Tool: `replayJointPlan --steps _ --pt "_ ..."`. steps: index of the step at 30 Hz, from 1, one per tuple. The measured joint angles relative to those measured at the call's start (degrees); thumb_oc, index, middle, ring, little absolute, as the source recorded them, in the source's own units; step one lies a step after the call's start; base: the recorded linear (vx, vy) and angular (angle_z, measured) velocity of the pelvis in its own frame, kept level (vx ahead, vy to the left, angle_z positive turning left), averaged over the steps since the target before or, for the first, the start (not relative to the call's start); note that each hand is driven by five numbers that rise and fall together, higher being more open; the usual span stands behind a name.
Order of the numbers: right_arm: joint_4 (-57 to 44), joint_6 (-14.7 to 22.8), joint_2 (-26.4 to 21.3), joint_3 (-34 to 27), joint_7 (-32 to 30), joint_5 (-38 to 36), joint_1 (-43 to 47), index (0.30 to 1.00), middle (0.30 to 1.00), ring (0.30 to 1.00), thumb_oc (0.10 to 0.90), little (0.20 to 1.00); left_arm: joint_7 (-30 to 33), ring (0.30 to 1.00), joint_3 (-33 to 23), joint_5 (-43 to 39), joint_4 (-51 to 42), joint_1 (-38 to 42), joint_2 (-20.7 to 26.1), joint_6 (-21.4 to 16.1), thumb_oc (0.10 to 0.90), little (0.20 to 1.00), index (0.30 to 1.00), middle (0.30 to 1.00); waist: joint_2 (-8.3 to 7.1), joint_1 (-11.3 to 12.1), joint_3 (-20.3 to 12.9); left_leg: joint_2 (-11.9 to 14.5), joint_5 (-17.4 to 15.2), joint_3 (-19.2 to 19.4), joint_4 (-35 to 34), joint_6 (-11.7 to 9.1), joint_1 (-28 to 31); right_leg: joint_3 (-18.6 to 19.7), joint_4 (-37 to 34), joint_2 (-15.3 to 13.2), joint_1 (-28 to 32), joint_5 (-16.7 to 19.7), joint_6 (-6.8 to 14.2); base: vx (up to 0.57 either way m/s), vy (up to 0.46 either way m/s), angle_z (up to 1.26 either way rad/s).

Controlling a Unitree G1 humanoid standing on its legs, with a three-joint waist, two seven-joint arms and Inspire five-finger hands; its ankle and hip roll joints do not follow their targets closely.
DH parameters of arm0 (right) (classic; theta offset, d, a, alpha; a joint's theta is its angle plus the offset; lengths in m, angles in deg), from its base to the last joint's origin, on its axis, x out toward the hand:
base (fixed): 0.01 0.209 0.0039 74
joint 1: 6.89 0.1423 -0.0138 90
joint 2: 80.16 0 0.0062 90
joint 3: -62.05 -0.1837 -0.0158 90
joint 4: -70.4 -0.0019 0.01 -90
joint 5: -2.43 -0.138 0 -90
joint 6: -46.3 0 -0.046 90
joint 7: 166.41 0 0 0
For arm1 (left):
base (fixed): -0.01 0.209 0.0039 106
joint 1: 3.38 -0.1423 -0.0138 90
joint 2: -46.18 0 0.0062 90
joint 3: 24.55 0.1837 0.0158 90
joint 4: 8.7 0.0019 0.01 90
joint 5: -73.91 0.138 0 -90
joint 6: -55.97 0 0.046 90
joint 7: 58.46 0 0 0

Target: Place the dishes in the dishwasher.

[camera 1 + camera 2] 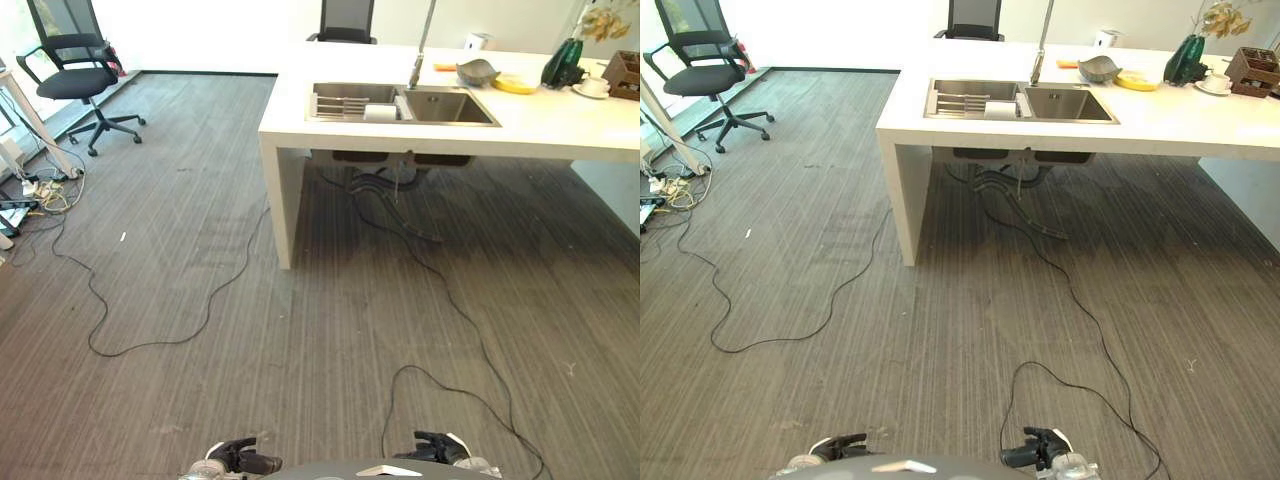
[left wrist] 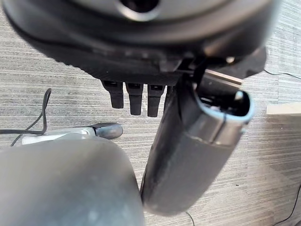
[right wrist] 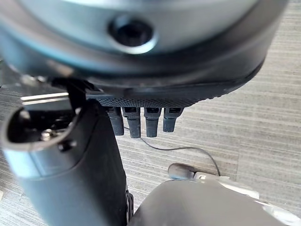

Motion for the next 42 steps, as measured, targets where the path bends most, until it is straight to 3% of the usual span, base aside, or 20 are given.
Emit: replayJointPlan --steps 26,37,39,40,42 --pt "0.7 0.3 0.2 -2.1 0.4 -1.3 -0.2 0.900 0.900 0.900 0.800 0.900 0.3 0.900 0.3 -3.8 0.3 -0.4 -0.5 0.0 0.800 0.900 0.900 0.900 0.24 -0.3 0.0 0.2 0.0 0.3 0.0 0.0 0.3 0.2 0.0 0.2 0.2 0.0 0.0 0.00 -0.010 0.00" --pt "0.2 0.5 -0.4 -1.7 0.4 -1.3 0.3 0.900 0.900 0.900 0.800 0.900 1.3 0.900 0.8 -4.4 0.4 -0.4 -1.0 -0.2 0.800 0.900 0.900 0.900 1.24 -0.8 0.8 0.9 -0.2 0.7 0.1 -0.6 0.0 0.5 0.0 0.8 -0.3 -0.3 0.0 0.01 -0.085 -0.02" --pt "0.2 0.5 -0.5 -1.3 0.5 -1.5 1.1 0.900 0.900 0.900 0.800 0.900 1.5 0.900 0.1 -5.3 0.4 -0.1 -0.9 -0.4 0.800 0.900 0.900 0.900 1.56 -0.2 1.5 2.1 -1.9 1.7 4.7 -3.8 -3.1 -1.1 5.1 2.0 -4.0 -2.8 -1.8 -0.02 -0.178 -0.25" --pt "0.2 0.6 -0.3 -0.9 0.6 -1.9 1.8 0.900 0.900 0.900 0.800 0.900 1.6 0.900 -0.4 -5.8 0.7 0.1 -0.4 -0.8 0.800 0.900 0.900 0.900 0.43 0.6 2.2 2.0 -2.5 2.3 8.6 -4.6 -5.2 -1.9 8.1 2.1 -5.8 -4.1 -2.4 0.01 -0.140 -0.21" --pt "-0.2 1.0 0.6 -2.0 0.7 -2.7 1.5 0.900 0.900 0.900 0.800 0.900 1.8 0.900 -1.8 -8.3 0.5 3.4 1.0 -2.1 0.800 0.900 0.900 0.900 -3.24 1.1 4.7 0.9 -2.4 0.9 27.6 -7.2 -14.9 -2.1 8.9 0.8 -6.1 -4.6 -5.0 0.04 -0.178 0.09"
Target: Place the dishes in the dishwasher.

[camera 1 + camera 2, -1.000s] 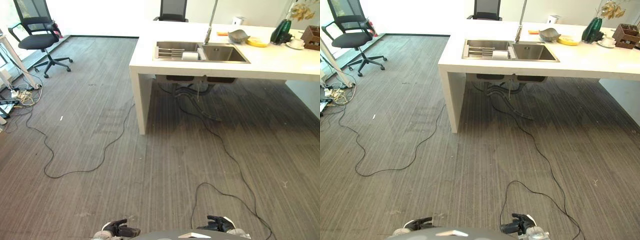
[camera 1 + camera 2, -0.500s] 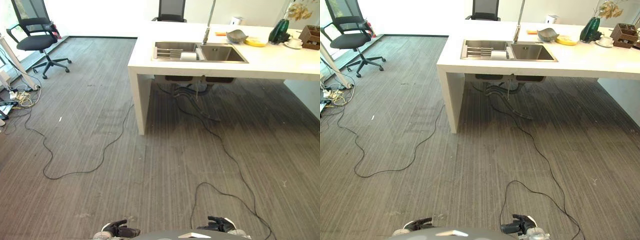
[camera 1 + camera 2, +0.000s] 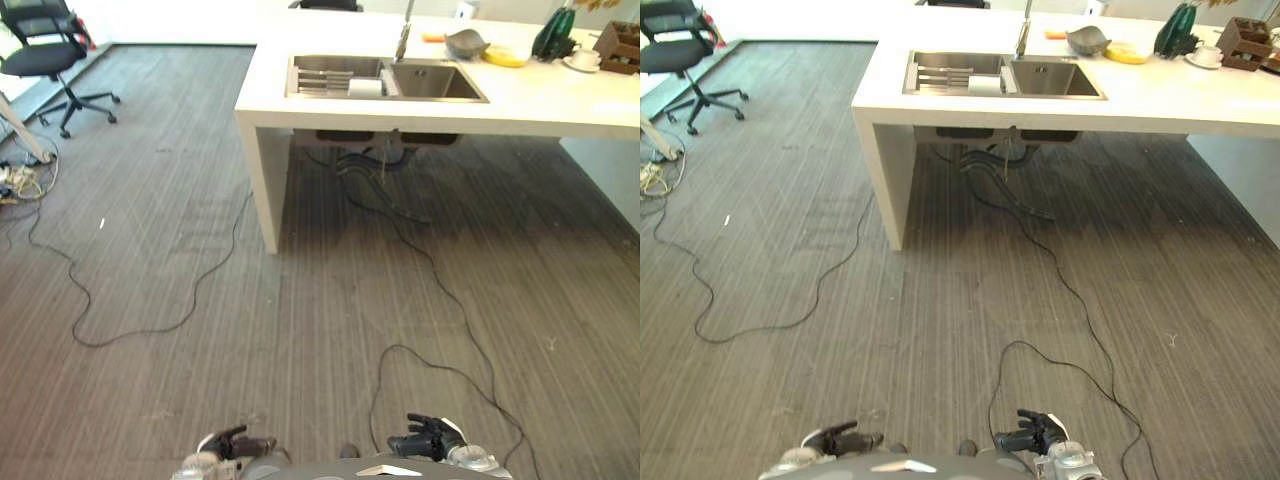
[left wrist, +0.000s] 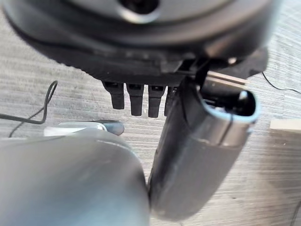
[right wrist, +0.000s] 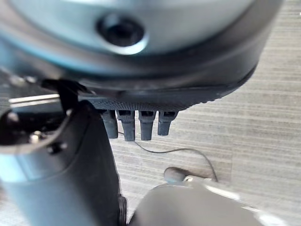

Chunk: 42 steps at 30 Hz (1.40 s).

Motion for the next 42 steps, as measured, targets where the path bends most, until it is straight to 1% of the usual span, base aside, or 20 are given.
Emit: replayJointPlan --steps 3,9,12,17,19,22,23,24,25,26,27,28,30,34,35,37,38,39,41,42 --pt "2.7 0.1 -1.0 -0.2 -0.2 -1.1 1.7 0.900 0.900 0.900 0.800 0.900 0.8 0.900 -0.2 -2.5 -0.4 3.1 -1.1 -0.9 0.800 0.900 0.900 0.900 0.75 1.7 2.6 -0.9 4.1 -1.7 15.7 -2.1 -10.3 1.3 -0.5 -0.3 1.5 -0.1 -1.4 0.23 -0.070 -0.11" --pt "4.7 -0.7 -2.9 0.4 -0.2 -1.3 3.0 0.900 0.900 0.900 0.800 0.900 2.6 0.900 -0.2 -2.8 -1.4 3.8 -3.8 -1.2 0.800 0.900 0.900 0.900 4.98 2.5 3.6 -0.5 8.1 6.9 -25.5 1.5 -7.1 1.9 -9.1 2.6 7.1 0.5 -0.3 0.38 0.073 -0.05" --pt "6.7 -0.5 -4.3 0.6 -0.6 -0.6 1.9 0.900 0.900 0.900 0.800 0.900 3.7 0.900 1.2 -4.4 -3.9 3.1 -4.7 -1.4 0.800 0.900 0.900 0.900 6.00 5.6 3.2 -0.1 9.0 6.3 -28.1 0.0 -6.9 5.6 -8.9 4.6 10.6 -1.6 -2.6 0.41 0.080 -0.35" --pt "7.9 -0.6 -5.0 0.8 -1.3 0.4 -0.1 0.900 0.900 0.900 0.800 0.900 9.3 0.900 -1.7 -10.8 -36.2 -7.3 -4.0 3.4 0.800 0.900 0.900 0.900 3.44 7.8 2.9 -6.0 7.5 6.2 -25.8 9.1 -2.6 12.7 -7.3 0.4 16.1 -6.2 2.9 0.38 0.085 -0.72" --pt "3.4 0.0 -7.1 1.0 -1.4 0.4 -5.2 0.900 0.900 0.900 0.800 0.900 10.2 0.900 -1.7 -10.4 -57.2 -11.1 -2.9 1.9 0.800 0.900 0.900 0.900 5.46 6.8 1.7 -5.9 10.1 5.1 -27.8 12.2 1.6 10.6 0.5 2.1 15.7 -9.0 7.1 0.23 0.044 -0.10" --pt "-2.1 -1.4 -4.8 3.3 -1.8 0.6 -12.4 0.900 0.900 0.900 0.800 0.900 13.3 0.900 -3.2 -6.5 -70.3 2.1 3.9 -5.7 0.800 0.900 0.900 0.900 1.10 5.5 -2.8 -9.5 4.2 3.2 -26.8 14.7 7.9 7.0 26.1 -2.7 7.9 -12.7 13.6 0.39 0.132 0.09" --pt "-5.4 -1.9 -4.5 5.6 -1.5 1.6 -12.6 0.900 0.900 0.900 0.800 0.900 15.3 0.900 -3.7 -5.4 -71.1 8.3 6.2 -5.3 0.800 0.900 0.900 0.900 0.85 5.0 -2.9 -9.8 2.1 2.5 -25.1 15.3 9.1 7.6 35.5 -3.5 4.3 -11.8 16.4 0.57 0.260 0.08" --pt "-10.6 -2.0 -5.4 8.0 -1.6 4.4 -12.6 0.900 0.900 0.900 0.800 0.900 17.6 0.900 -6.1 -5.0 -76.1 12.7 7.6 -5.1 0.800 0.900 0.900 0.900 0.43 4.4 -2.6 -10.3 -2.6 2.1 -20.6 17.5 9.0 9.3 47.0 -3.7 -0.5 -2.0 18.8 0.36 0.201 0.12" --pt "-10.6 -2.0 -5.4 8.0 -1.6 4.4 -12.6 0.900 0.900 0.900 0.800 0.900 17.6 0.900 -6.1 -5.0 -76.1 12.7 7.6 -5.1 0.800 0.900 0.900 0.900 0.43 4.4 -2.6 -10.3 -2.6 2.1 -20.6 17.5 9.0 9.3 47.0 -3.7 -0.5 -2.0 18.8 0.36 0.167 0.08" --pt "-11.3 -1.7 -6.0 5.7 -1.8 4.8 -12.0 0.900 0.900 0.900 0.800 0.900 19.8 0.900 -6.6 -4.0 -81.0 17.3 8.1 -7.6 0.800 0.900 0.900 0.900 0.94 4.0 -1.1 -9.9 -6.0 -1.0 -18.2 17.0 10.9 7.5 60.7 -4.0 -6.0 11.7 19.1 0.55 0.143 0.48" --pt "-11.7 -1.6 -6.9 1.9 -2.3 3.7 -10.5 0.900 0.900 0.900 0.800 0.900 21.0 0.900 -5.4 -0.8 -84.5 21.5 7.8 -11.1 0.800 0.900 0.900 0.900 5.77 1.6 1.5 -6.3 -7.2 -6.6 -18.6 18.5 14.5 1.1 75.7 -1.7 -15.3 5.1 11.1 0.71 0.112 0.61" --pt "-12.4 -1.5 -8.1 2.3 -2.3 3.5 -8.7 0.900 0.900 0.900 0.800 0.900 21.0 0.900 -4.3 1.3 -85.8 24.6 7.9 -12.2 0.800 0.900 0.900 0.900 8.90 0.9 2.7 -4.1 -6.7 -7.1 -18.4 17.8 15.9 -2.5 80.0 -0.1 -24.3 1.3 8.9 0.63 -0.073 0.57" --pt "-13.8 -1.4 -7.8 2.4 -1.7 3.5 -7.3 0.900 0.900 0.900 0.800 0.900 21.0 0.900 -3.0 3.3 -86.9 27.1 10.0 -13.0 0.800 0.900 0.900 0.900 7.48 -0.4 3.6 -5.2 -5.1 -4.4 -17.9 15.0 17.6 -3.4 81.4 -2.3 -32.7 -3.7 6.7 0.30 -0.113 0.30" --pt "-10.2 1.4 -6.6 3.0 -0.2 3.0 -7.8 0.900 0.900 0.900 0.800 0.900 18.3 0.900 2.8 8.1 -83.3 20.4 8.2 -15.6 0.800 0.900 0.900 0.900 5.62 -5.9 -0.1 -6.6 -6.2 -5.8 -18.2 5.4 29.5 -4.6 15.1 -5.2 -30.3 -6.7 3.7 0.47 -0.265 1.02" --pt "-7.3 1.4 -5.7 1.6 -0.2 2.4 -9.5 0.900 0.900 0.900 0.800 0.900 18.2 0.900 3.9 8.4 -83.3 16.6 8.4 -15.3 0.800 0.900 0.900 0.900 4.42 -6.5 -1.8 -6.8 -6.9 -6.2 -17.3 4.1 31.0 -2.7 10.2 -4.8 -27.3 -8.2 2.7 0.35 -0.260 1.06" --pt "-1.2 1.1 -4.4 1.2 -0.4 1.6 -9.5 0.900 0.900 0.900 0.800 0.900 17.4 0.900 4.9 9.5 -81.3 12.3 7.3 -14.3 0.800 0.900 0.900 0.900 5.58 -5.5 -3.2 -4.8 -8.1 -7.3 -10.9 2.0 30.5 3.9 6.6 -1.3 -23.3 1.7 4.1 0.18 -0.223 1.04" --pt "0.9 -0.2 -3.3 2.2 -0.4 1.6 -8.8 0.900 0.900 0.900 0.800 0.900 17.1 0.900 4.9 9.7 -79.1 12.2 7.3 -13.2 0.800 0.900 0.900 0.900 3.43 -4.9 -3.1 -5.4 -11.6 -6.8 -8.3 2.3 29.2 6.4 4.8 -1.7 -21.3 10.5 0.9 0.25 -0.280 0.92" --pt "1.7 -0.6 -2.8 2.2 -0.2 1.8 -8.9 0.900 0.900 0.900 0.800 0.900 16.9 0.900 4.7 10.0 -76.7 11.9 6.9 -12.6 0.800 0.900 0.900 0.900 2.00 -4.9 -3.2 -5.2 -13.6 -6.0 -10.9 3.5 29.1 6.3 3.2 -2.1 -19.2 15.4 3.1 0.19 -0.247 0.68" --pt "0.5 -0.3 -2.8 2.1 0.0 2.0 -7.7 0.900 0.900 0.900 0.800 0.900 16.9 0.900 3.3 9.8 -76.0 9.7 9.3 -11.3 0.800 0.900 0.900 0.900 0.57 -4.6 -2.7 -5.2 -13.6 -5.3 -18.9 4.7 24.6 5.3 -4.5 -0.1 -14.0 15.6 1.7 0.19 -0.337 0.38" --pt "-0.1 -0.1 -3.8 1.9 0.1 3.0 -6.0 0.900 0.900 0.900 0.800 0.900 15.9 0.900 2.1 9.7 -76.0 9.3 9.8 -10.8 0.800 0.900 0.900 0.900 1.74 -3.2 -1.3 -4.0 -6.4 -2.6 -15.3 5.2 21.8 1.8 -3.8 2.5 -12.9 10.8 2.4 0.12 -0.274 -0.31"
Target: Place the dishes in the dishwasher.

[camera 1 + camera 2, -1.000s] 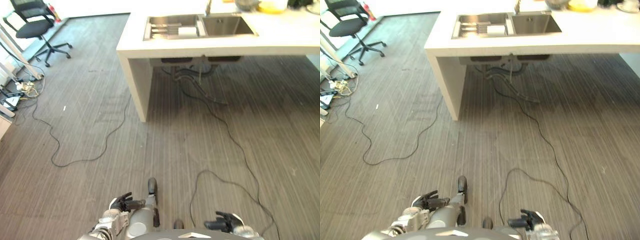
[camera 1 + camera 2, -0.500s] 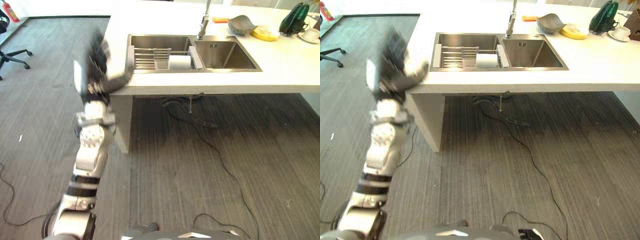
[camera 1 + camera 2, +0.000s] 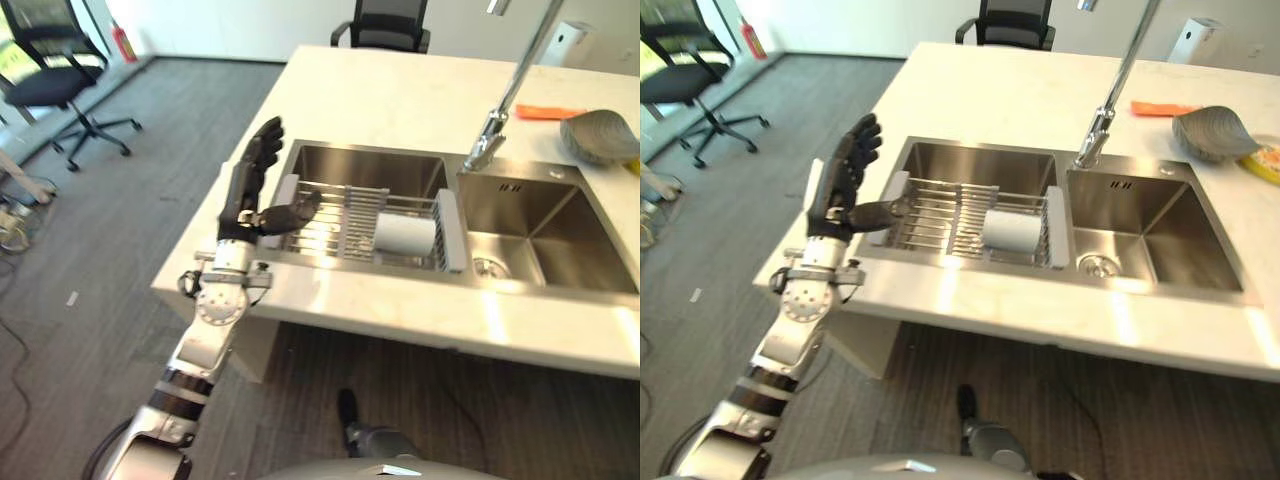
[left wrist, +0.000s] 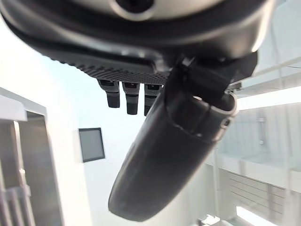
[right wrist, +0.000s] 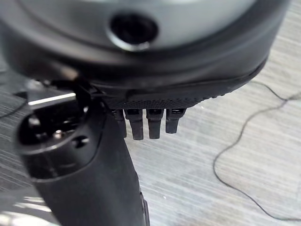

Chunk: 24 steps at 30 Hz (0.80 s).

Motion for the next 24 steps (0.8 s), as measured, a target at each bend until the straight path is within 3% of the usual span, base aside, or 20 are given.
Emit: replayJointPlan --steps 1,2,3,4,5,8,10,11,12,13,14,15,16,17,18,19,20,21,24 --pt "0.0 -0.3 -0.2 -0.4 0.3 0.8 0.6 0.900 0.900 0.900 0.800 0.900 -0.4 0.900 -0.6 -0.1 -0.3 -1.1 0.5 0.1 0.800 0.900 0.900 0.900 0.29 2.5 0.9 1.7 -0.9 1.8 6.2 -0.7 -1.1 -2.1 6.5 0.7 -0.7 -3.1 -4.0 0.10 -0.253 -0.57" --pt "-0.3 -0.3 -0.5 -0.6 0.4 1.0 0.4 0.900 0.900 0.900 0.800 0.900 -0.4 0.900 -1.1 -0.1 -0.6 -2.4 1.0 0.1 0.800 0.900 0.900 0.900 -1.53 3.1 0.8 1.1 -0.5 1.4 12.2 -1.5 -2.4 -2.6 8.8 0.1 0.8 -5.0 -5.0 0.06 -0.160 -0.62" --pt "-1.1 0.0 -1.9 -1.2 0.5 1.0 0.6 0.900 0.900 0.900 0.800 0.900 -0.7 0.900 -2.0 -0.1 -1.0 -4.4 0.9 0.2 0.800 0.900 0.900 0.900 -1.43 3.4 1.1 2.0 2.5 0.9 22.6 -2.4 -5.6 -1.5 7.2 1.4 4.6 -5.8 -5.8 0.03 -0.139 -0.38" --pt "-1.8 0.2 -3.1 -1.3 0.4 0.9 0.9 0.900 0.900 0.900 0.800 0.900 -0.9 0.900 -2.2 -0.1 -1.3 -4.9 1.1 0.2 0.800 0.900 0.900 0.900 -1.60 4.0 1.2 2.1 2.9 0.3 29.4 -2.3 -9.3 -0.2 5.2 1.8 6.5 -5.6 -5.9 0.06 -0.110 -0.52" --pt "-1.9 1.2 -4.3 -1.3 -0.1 0.8 2.3 0.900 0.900 0.900 0.800 0.900 -1.1 0.900 -2.6 -0.1 -1.8 -4.8 1.5 0.2 0.800 0.900 0.900 0.900 -1.76 4.1 1.4 1.7 0.0 -0.3 31.1 -3.7 -12.9 1.7 3.4 2.1 8.1 -5.2 -5.5 0.10 -0.155 -0.56" --pt "-2.9 1.0 -4.3 -4.2 -0.3 -2.2 6.6 0.900 0.900 0.900 0.800 0.900 -2.0 0.900 -3.0 -0.1 -1.8 -4.4 2.3 0.2 0.800 0.900 0.900 0.900 -3.37 1.7 4.3 1.7 0.2 -0.8 29.8 -4.7 -17.4 5.2 0.8 2.2 14.9 -5.4 -5.3 0.04 -0.037 -0.68" --pt "-3.1 1.3 -4.0 -4.1 -0.4 -2.8 6.7 0.900 0.900 0.900 0.800 0.900 -2.7 0.900 -2.6 -0.1 -1.8 -4.1 2.2 0.2 0.800 0.900 0.900 0.900 -4.03 1.4 4.7 1.8 0.9 -0.7 29.2 -5.1 -19.0 5.2 -0.5 2.0 17.0 -5.7 -4.7 0.02 0.031 -0.64" --pt "-7.1 0.7 -4.6 -1.0 -0.2 -3.6 6.0 0.900 0.900 0.900 0.800 0.900 -3.2 0.900 -2.5 -0.1 -1.7 -4.5 2.2 0.2 0.800 0.900 0.900 0.900 -4.16 -0.3 5.0 0.2 6.3 -4.2 27.1 -4.1 -19.6 5.5 -0.4 2.0 20.0 -7.6 -1.8 0.00 0.032 -0.52" --pt "-7.1 0.7 -4.6 -1.0 -0.2 -3.6 6.0 0.900 0.900 0.900 0.800 0.900 -3.2 0.900 -2.5 -0.1 -1.7 -4.5 2.2 0.2 0.800 0.900 0.900 0.900 -4.16 -0.3 5.0 0.2 6.3 -4.2 27.1 -4.1 -19.6 5.5 -0.4 2.0 20.0 -7.6 -1.8 -0.04 0.049 -0.88" --pt "-12.3 0.3 -5.8 0.8 -0.2 -3.7 3.9 0.900 0.900 0.900 0.800 0.900 -3.2 0.900 -2.8 -0.1 -1.3 -4.5 1.7 0.3 0.800 0.900 0.900 0.900 -2.06 -1.0 6.0 2.1 9.0 -5.8 26.2 -2.9 -17.9 5.9 8.0 3.6 17.4 -9.7 1.8 -0.02 0.078 -0.74" --pt "-18.8 1.4 -8.7 1.0 0.7 -3.8 0.3 0.900 0.900 0.900 0.800 0.900 -3.2 0.900 -4.9 0.0 -0.9 -2.4 -1.2 0.5 0.800 0.900 0.900 0.900 2.82 -4.1 6.0 6.8 7.2 -6.8 20.3 -1.3 -14.7 8.5 19.9 5.0 4.6 -15.7 -4.6 -0.01 0.126 -0.53" --pt "-19.9 2.0 -9.1 1.1 1.4 -3.9 -0.9 0.900 0.900 0.900 0.800 0.900 -2.9 0.900 -5.4 -0.1 -0.4 0.7 -1.3 0.5 0.800 0.900 0.900 0.900 3.08 -5.7 5.7 5.9 4.2 -6.2 17.2 -3.2 -13.8 9.2 7.3 -2.1 5.2 -9.9 -1.1 0.01 0.159 0.09" --pt "-18.1 1.7 -7.4 0.5 1.5 -3.8 -0.1 0.900 0.900 0.900 0.800 0.900 -3.6 0.900 -5.6 0.1 1.6 6.5 -0.7 0.2 0.800 0.900 0.900 0.900 0.79 -6.7 7.9 5.4 1.2 -5.8 14.1 -7.5 -10.8 5.7 3.3 -7.6 7.0 -0.4 4.5 0.00 0.098 0.47" --pt "-18.1 1.7 -7.4 0.5 1.5 -3.8 -0.1 0.900 0.900 0.900 0.800 0.900 -3.6 0.900 -5.6 0.1 1.6 6.5 -0.7 0.2 0.800 0.900 0.900 0.900 0.79 -6.7 7.9 5.4 1.2 -5.8 14.1 -7.5 -10.8 5.7 3.3 -7.6 7.0 -0.4 4.5 -0.04 0.101 0.19" --pt "-14.6 -0.3 -5.6 -0.5 1.4 -3.7 0.8 0.900 0.900 0.900 0.800 0.900 -3.6 0.900 -4.8 0.0 2.5 8.0 -1.7 0.5 0.800 0.900 0.900 0.900 2.19 -6.2 7.4 6.7 -2.0 -7.1 8.0 -8.0 -8.0 4.2 2.2 -6.1 7.4 0.8 3.6 -0.07 0.102 0.05" --pt "-13.7 -0.4 -5.2 -0.7 0.8 -3.7 0.1 0.900 0.900 0.900 0.800 0.900 -3.6 0.900 -4.1 -0.1 1.4 7.6 -2.1 0.5 0.800 0.900 0.900 0.900 2.94 -6.7 7.0 6.7 -2.0 -6.0 2.8 -6.3 -6.8 3.1 1.3 -5.8 8.0 0.6 3.7 -0.18 0.216 0.46" --pt "-12.2 -0.1 -5.6 -0.6 1.3 -3.6 -2.1 0.900 0.900 0.900 0.800 0.900 -4.1 0.900 -2.2 -0.1 1.2 6.9 -3.6 0.3 0.800 0.900 0.900 0.900 5.11 -6.5 5.8 7.2 -0.8 -5.7 -4.1 -1.8 -6.0 0.6 -0.5 -4.7 9.1 0.0 3.6 -0.23 0.231 0.56" --pt "-11.1 -0.6 -4.6 0.4 1.5 -3.5 -3.2 0.900 0.900 0.900 0.800 0.900 -4.2 0.900 -1.2 -0.1 1.0 5.3 -3.7 0.2 0.800 0.900 0.900 0.900 3.70 -5.5 4.7 6.7 -0.2 -4.8 -6.1 -0.6 -5.0 -0.3 -1.2 -5.9 9.8 0.1 3.7 -0.25 0.244 0.71" --pt "-10.8 -0.3 -2.8 0.3 2.1 -3.1 -6.4 0.900 0.900 0.900 0.800 0.900 -4.0 0.900 -0.3 -0.1 -0.1 2.0 -2.8 0.1 0.800 0.900 0.900 0.900 1.63 -4.7 2.3 4.0 0.6 -4.6 -4.2 -0.4 -6.6 -1.2 -2.0 -8.4 8.6 -0.2 5.1 -0.21 0.165 0.27"
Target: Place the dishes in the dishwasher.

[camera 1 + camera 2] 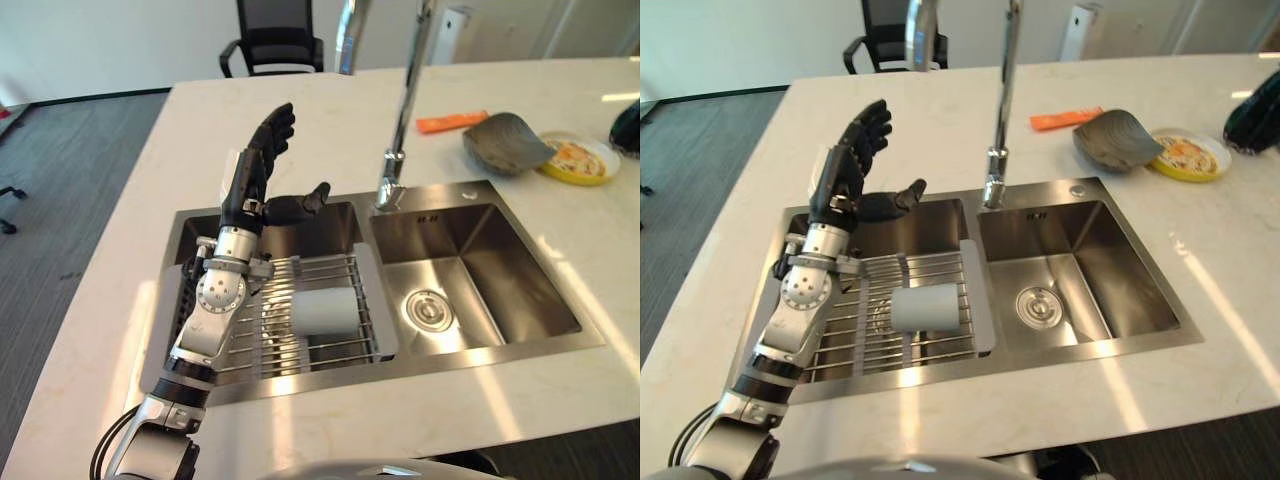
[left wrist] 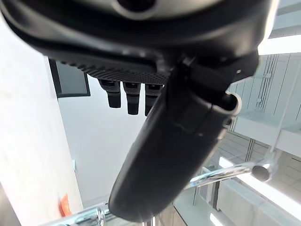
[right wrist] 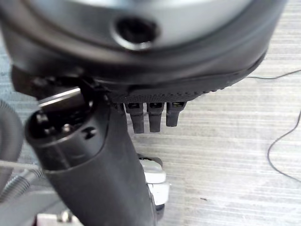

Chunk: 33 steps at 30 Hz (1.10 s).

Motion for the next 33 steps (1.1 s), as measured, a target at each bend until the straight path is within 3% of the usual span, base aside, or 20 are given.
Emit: replayJointPlan --steps 2,5,6,7,8,9,10,11,12,14,16,18,20,22,23,24,26,27,28,33 --pt "1.3 0.2 1.0 0.0 0.0 0.5 0.2 0.900 0.900 0.900 0.800 0.900 0.0 0.900 -0.1 0.0 -0.6 -1.7 1.3 0.0 0.800 0.900 0.900 0.900 -1.45 0.9 0.0 -2.5 0.5 0.3 1.4 1.3 -2.3 1.4 -0.2 -2.0 -0.9 0.4 1.6 -0.16 0.148 -0.07" --pt "1.4 -0.2 3.7 0.5 -0.1 0.6 -0.2 0.900 0.900 0.900 0.800 0.900 -0.3 0.900 0.0 0.0 -0.8 -5.1 2.7 0.1 0.800 0.900 0.900 0.900 -4.42 1.5 -1.2 -5.8 2.6 0.4 -1.0 4.5 -3.8 3.3 -0.8 -5.0 -2.9 -2.4 6.5 -0.26 0.195 0.00" --pt "1.9 -0.2 4.7 1.0 0.0 0.7 0.7 0.900 0.900 0.900 0.800 0.900 -0.4 0.900 0.2 0.0 -0.8 -6.2 3.7 0.3 0.800 0.900 0.900 0.900 -5.54 1.6 -1.1 -7.4 3.9 1.6 -0.4 5.8 -4.2 3.9 -0.8 -5.9 -3.8 -5.0 8.8 -0.33 0.188 -0.21" --pt "2.4 -0.4 5.0 1.1 0.1 0.8 1.9 0.900 0.900 0.900 0.800 0.900 -0.4 0.900 0.8 0.0 -0.7 -6.6 4.3 0.8 0.800 0.900 0.900 0.900 -5.18 2.5 -0.8 -6.7 4.8 3.3 0.4 7.1 -5.3 2.6 0.3 -6.3 -4.9 -9.8 12.5 -0.33 0.111 -0.56" --pt "2.9 -0.7 4.8 1.1 -0.2 2.0 3.3 0.900 0.900 0.900 0.800 0.900 -0.6 0.900 0.9 0.0 -0.6 -7.0 4.4 1.0 0.800 0.900 0.900 0.900 -3.10 4.1 0.0 -4.5 5.6 4.9 -1.2 7.3 -5.7 1.3 8.3 -4.9 -8.3 -9.7 10.7 -0.22 0.070 -0.51" --pt "2.9 -0.7 4.8 1.1 -0.2 2.0 3.3 0.900 0.900 0.900 0.800 0.900 -0.6 0.900 0.9 0.0 -0.6 -7.0 4.4 1.0 0.800 0.900 0.900 0.900 -3.10 4.1 0.0 -4.5 5.6 4.9 -1.2 7.3 -5.7 1.3 8.3 -4.9 -8.3 -9.7 10.7 -0.24 0.063 -0.39" --pt "3.4 -1.0 4.0 0.7 -0.2 1.7 4.0 0.900 0.900 0.900 0.800 0.900 -0.8 0.900 0.7 0.0 -1.2 -6.9 4.5 1.4 0.800 0.900 0.900 0.900 -1.03 4.8 0.8 -2.4 8.1 5.1 -2.8 8.0 -6.2 1.4 28.7 -1.6 -11.5 -12.8 9.0 -0.11 0.029 -0.01" --pt "3.4 -1.0 4.0 0.7 -0.2 1.7 4.0 0.900 0.900 0.900 0.800 0.900 -0.8 0.900 0.7 0.0 -1.2 -6.9 4.5 1.4 0.800 0.900 0.900 0.900 -1.03 4.8 0.8 -2.4 8.1 5.1 -2.8 8.0 -6.2 1.4 28.7 -1.6 -11.5 -12.8 9.0 -0.15 0.035 -0.11" --pt "3.4 -1.0 4.0 1.0 -0.3 1.8 4.0 0.900 0.900 0.900 0.800 0.900 -0.8 0.900 0.5 0.0 -1.6 -6.9 5.1 1.4 0.800 0.900 0.900 0.900 -0.92 5.8 1.0 -2.5 8.8 5.6 -3.4 8.0 -6.2 2.2 36.1 -0.8 -10.2 -15.3 8.7 -0.10 0.008 -0.16" --pt "3.5 -1.7 3.4 2.3 -0.4 3.2 3.6 0.900 0.900 0.900 0.800 0.900 -0.8 0.900 0.5 0.1 -1.8 -6.9 6.1 1.5 0.800 0.900 0.900 0.900 -0.87 6.9 1.0 -3.2 9.3 5.6 -3.7 8.6 -5.6 3.1 38.4 -0.7 -2.8 -16.7 8.6 -0.10 -0.045 -0.17" --pt "3.9 -2.4 3.2 2.4 -0.3 4.2 2.9 0.900 0.900 0.900 0.800 0.900 -1.1 0.900 0.4 2.5 -3.7 -7.0 11.0 1.9 0.800 0.900 0.900 0.900 -1.01 8.1 0.9 -3.7 10.5 7.0 -5.7 7.1 -5.5 2.4 31.9 -1.4 4.2 -16.8 8.5 -0.04 -0.118 -0.31" --pt "4.0 -3.5 3.5 3.0 -0.1 5.2 1.3 0.900 0.900 0.900 0.800 0.900 -1.7 0.900 -0.8 4.4 -6.9 -8.3 15.3 2.0 0.800 0.900 0.900 0.900 -2.11 9.8 0.2 -4.8 12.0 8.1 -8.1 5.8 -5.1 -0.1 14.3 -3.0 11.1 -17.2 7.6 -0.09 -0.147 -0.64" --pt "4.4 -4.1 3.5 5.4 0.0 5.2 1.4 0.900 0.900 0.900 0.800 0.900 -2.4 0.900 -3.1 4.7 -9.7 -9.4 16.5 1.8 0.800 0.900 0.900 0.900 -2.54 10.4 0.0 -4.9 12.4 10.7 -8.2 5.2 -6.5 1.4 -1.3 -1.7 14.1 -16.2 7.7 -0.03 -0.065 -0.66" --pt "4.1 -4.1 3.2 5.1 0.0 5.0 1.4 0.900 0.900 0.900 0.800 0.900 -3.4 0.900 -2.8 5.4 -10.1 -9.4 15.9 1.8 0.800 0.900 0.900 0.900 -1.75 9.1 -0.3 -4.7 12.6 10.7 -8.4 4.7 -7.3 2.6 -3.3 -0.7 13.8 -11.9 4.9 -0.03 -0.066 -0.18" --pt "3.1 -4.1 2.8 5.5 0.0 5.3 1.4 0.900 0.900 0.900 0.800 0.900 -4.7 0.900 -1.6 7.1 -10.9 -9.4 15.9 1.8 0.800 0.900 0.900 0.900 -1.28 8.4 -0.8 -4.1 11.8 11.0 -8.4 2.3 -8.2 2.6 -3.3 -0.4 13.0 -10.9 3.6 -0.01 -0.106 0.03" --pt "3.1 -4.1 3.1 5.5 -0.1 5.8 1.4 0.900 0.900 0.900 0.800 0.900 -6.2 0.900 0.4 9.1 -13.0 -9.2 16.2 1.6 0.800 0.900 0.900 0.900 -3.65 8.0 -1.8 -4.6 11.3 12.4 -6.3 1.0 -9.6 1.8 -3.3 -2.2 10.8 -9.1 2.2 0.00 -0.110 -0.08" --pt "3.1 -4.0 2.8 5.5 0.0 5.7 1.5 0.900 0.900 0.900 0.800 0.900 -7.2 0.900 3.3 11.8 -14.5 -8.5 16.6 1.1 0.800 0.900 0.900 0.900 -4.06 7.9 -2.2 -3.9 9.6 12.0 1.9 2.2 -10.0 1.3 -3.3 -2.9 10.6 -8.5 2.2 -0.01 -0.084 -0.14" --pt "3.1 -4.0 1.8 5.6 0.2 5.7 1.2 0.900 0.900 0.900 0.800 0.900 -8.0 0.900 5.0 13.4 -15.6 -8.4 16.6 0.9 0.800 0.900 0.900 0.900 -2.37 7.3 -3.3 -2.0 7.1 10.7 0.8 1.0 -8.1 1.4 -3.3 -1.3 10.7 -8.1 2.7 -0.01 -0.049 -0.06" --pt "3.2 -4.0 1.5 5.6 0.4 5.7 1.4 0.900 0.900 0.900 0.800 0.900 -8.7 0.900 6.3 14.8 -16.3 -8.1 16.9 0.1 0.800 0.900 0.900 0.900 -1.53 6.4 -3.8 -1.2 7.9 9.3 -4.1 1.9 -5.7 1.4 -3.2 -0.2 11.0 -7.6 3.3 -0.01 -0.054 0.02" --pt "2.7 -3.8 1.2 5.6 0.4 5.7 1.4 0.900 0.900 0.900 0.800 0.900 -11.1 0.900 11.3 21.9 -16.5 -3.4 20.9 0.6 0.800 0.900 0.900 0.900 -0.91 4.8 -3.7 -1.0 10.3 9.1 -8.4 2.1 -3.1 1.2 -3.3 0.2 11.3 -7.4 3.0 0.00 -0.051 0.03"
